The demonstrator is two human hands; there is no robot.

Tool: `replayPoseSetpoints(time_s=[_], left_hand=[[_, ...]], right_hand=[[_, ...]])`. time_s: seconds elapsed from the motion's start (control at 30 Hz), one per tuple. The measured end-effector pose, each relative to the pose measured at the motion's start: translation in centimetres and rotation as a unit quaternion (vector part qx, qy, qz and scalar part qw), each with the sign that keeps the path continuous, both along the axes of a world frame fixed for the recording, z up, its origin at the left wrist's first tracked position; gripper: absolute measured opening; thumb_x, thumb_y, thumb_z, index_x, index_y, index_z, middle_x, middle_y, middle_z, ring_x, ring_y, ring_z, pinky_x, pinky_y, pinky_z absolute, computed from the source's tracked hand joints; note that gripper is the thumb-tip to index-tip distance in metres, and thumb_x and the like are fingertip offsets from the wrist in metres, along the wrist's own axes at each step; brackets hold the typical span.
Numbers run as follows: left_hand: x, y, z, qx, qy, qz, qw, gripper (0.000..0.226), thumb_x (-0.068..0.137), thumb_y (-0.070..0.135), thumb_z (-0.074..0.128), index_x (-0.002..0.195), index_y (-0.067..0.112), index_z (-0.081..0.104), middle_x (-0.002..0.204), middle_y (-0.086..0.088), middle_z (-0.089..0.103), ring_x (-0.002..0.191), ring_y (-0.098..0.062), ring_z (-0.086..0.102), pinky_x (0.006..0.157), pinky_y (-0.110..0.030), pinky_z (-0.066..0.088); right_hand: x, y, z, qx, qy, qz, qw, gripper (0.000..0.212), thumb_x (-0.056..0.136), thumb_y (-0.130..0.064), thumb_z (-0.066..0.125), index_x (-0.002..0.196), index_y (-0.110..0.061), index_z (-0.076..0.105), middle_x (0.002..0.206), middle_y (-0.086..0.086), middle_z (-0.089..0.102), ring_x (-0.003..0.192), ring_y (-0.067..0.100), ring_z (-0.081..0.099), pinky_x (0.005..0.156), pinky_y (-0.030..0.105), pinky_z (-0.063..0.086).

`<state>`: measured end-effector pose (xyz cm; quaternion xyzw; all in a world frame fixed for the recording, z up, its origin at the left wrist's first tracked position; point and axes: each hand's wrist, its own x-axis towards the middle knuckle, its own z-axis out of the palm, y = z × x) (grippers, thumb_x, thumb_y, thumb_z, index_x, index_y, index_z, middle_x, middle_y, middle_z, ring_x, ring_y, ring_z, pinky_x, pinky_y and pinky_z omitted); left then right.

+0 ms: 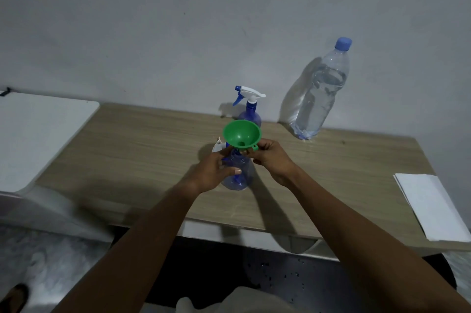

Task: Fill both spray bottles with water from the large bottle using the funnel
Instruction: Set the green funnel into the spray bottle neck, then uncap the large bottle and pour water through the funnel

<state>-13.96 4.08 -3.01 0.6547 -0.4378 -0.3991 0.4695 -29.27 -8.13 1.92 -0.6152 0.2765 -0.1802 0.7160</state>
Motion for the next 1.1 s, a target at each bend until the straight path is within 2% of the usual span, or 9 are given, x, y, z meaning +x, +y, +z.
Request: replayPoseSetpoints(time_s=[0.3, 0.4, 0.57, 0.63, 0.73, 0.87, 0.93, 1.0, 1.1], left_hand=[[0.0, 0.2, -0.3, 0.026, -0.029, 0.031, 0.999, 0.048, 0.081, 0.021, 0.081, 0.126, 0.017, 0.066, 0.118, -0.001, 0.074, 0.113, -0.020, 0.068, 0.104, -0.053, 0.051], [-0.2, 0.3, -0.1, 0.020, -0.034, 0.021, 0.999, 0.051, 0.079, 0.029, 0.080, 0.127, 0.019, 0.065, 0.119, 0.000, 0.074, 0.114, -0.020, 0.068, 0.105, -0.053, 0.050], [-0.3, 0.3, -0.1, 0.012, -0.028, 0.017, 0.999, 0.050, 0.083, 0.016, 0.079, 0.131, 0.014, 0.063, 0.123, -0.002, 0.072, 0.118, -0.021, 0.067, 0.108, -0.053, 0.048], [-0.2, 0.3, 0.0, 0.021, -0.034, 0.014, 0.999, 0.052, 0.082, 0.023, 0.080, 0.131, 0.018, 0.063, 0.123, -0.001, 0.072, 0.117, -0.022, 0.067, 0.107, -0.054, 0.049], [-0.1, 0.4, 0.1, 0.033, -0.079, 0.003, 0.996, 0.059, 0.077, 0.045, 0.080, 0.131, 0.030, 0.062, 0.124, 0.006, 0.071, 0.119, -0.019, 0.065, 0.105, -0.054, 0.050], [0.0, 1.4, -0.3, 0.007, -0.111, 0.039, 0.993, 0.067, 0.076, 0.035, 0.087, 0.133, 0.044, 0.054, 0.124, 0.016, 0.066, 0.116, -0.004, 0.063, 0.102, -0.040, 0.053], [-0.5, 2.8, -0.7, 0.000, -0.163, 0.115, 0.980, 0.067, 0.074, 0.050, 0.084, 0.135, 0.041, 0.055, 0.120, 0.014, 0.069, 0.110, -0.006, 0.066, 0.094, -0.035, 0.055], [-2.1, 4.5, -1.7, -0.013, -0.243, 0.197, 0.950, 0.050, 0.076, 0.063, 0.072, 0.113, 0.030, 0.068, 0.095, 0.009, 0.074, 0.087, -0.010, 0.070, 0.076, -0.033, 0.058], [-6.3, 5.5, -3.0, -0.006, -0.302, 0.128, 0.945, 0.042, 0.080, 0.061, 0.069, 0.075, 0.020, 0.066, 0.065, 0.006, 0.066, 0.058, -0.010, 0.062, 0.058, -0.035, 0.056]], right_hand=[[-0.5, -0.3, -0.6, 0.003, 0.004, 0.005, 1.000, 0.030, 0.089, 0.009, 0.068, 0.117, 0.000, 0.069, 0.081, -0.014, 0.078, 0.076, -0.004, 0.071, 0.065, 0.009, 0.051], [-0.5, -0.4, -1.2, 0.000, 0.007, -0.007, 1.000, 0.032, 0.088, 0.006, 0.070, 0.118, -0.003, 0.071, 0.091, -0.009, 0.080, 0.085, 0.002, 0.073, 0.072, 0.014, 0.054], [-0.4, -0.6, -2.0, -0.007, 0.003, -0.013, 1.000, 0.031, 0.085, 0.008, 0.072, 0.111, -0.008, 0.074, 0.098, -0.004, 0.080, 0.092, 0.010, 0.074, 0.082, 0.023, 0.057], [-0.4, -0.6, -2.2, -0.016, 0.005, -0.016, 1.000, 0.032, 0.085, 0.009, 0.073, 0.113, -0.005, 0.074, 0.105, 0.002, 0.078, 0.095, 0.013, 0.074, 0.085, 0.025, 0.057], [-0.6, -0.6, -2.2, -0.035, 0.015, -0.013, 0.999, 0.035, 0.084, 0.011, 0.073, 0.116, -0.002, 0.072, 0.107, 0.003, 0.077, 0.091, 0.009, 0.075, 0.080, 0.021, 0.057], [-1.5, -1.5, -2.0, -0.057, 0.036, -0.005, 0.998, 0.037, 0.083, 0.011, 0.074, 0.116, -0.007, 0.072, 0.111, 0.001, 0.076, 0.087, 0.012, 0.073, 0.078, 0.019, 0.056], [-2.2, -2.3, -1.9, -0.059, 0.045, -0.025, 0.997, 0.036, 0.083, 0.009, 0.075, 0.115, -0.007, 0.071, 0.115, 0.003, 0.073, 0.083, 0.005, 0.072, 0.076, 0.014, 0.054], [-3.2, -3.2, -1.7, -0.062, 0.054, -0.053, 0.995, 0.034, 0.083, 0.007, 0.077, 0.113, -0.010, 0.071, 0.109, 0.000, 0.071, 0.075, -0.009, 0.068, 0.069, 0.008, 0.050], [-5.0, -5.3, -1.3, -0.073, 0.060, -0.094, 0.991, 0.030, 0.083, -0.001, 0.080, 0.110, -0.014, 0.072, 0.110, 0.000, 0.071, 0.080, -0.006, 0.067, 0.067, 0.007, 0.049]])
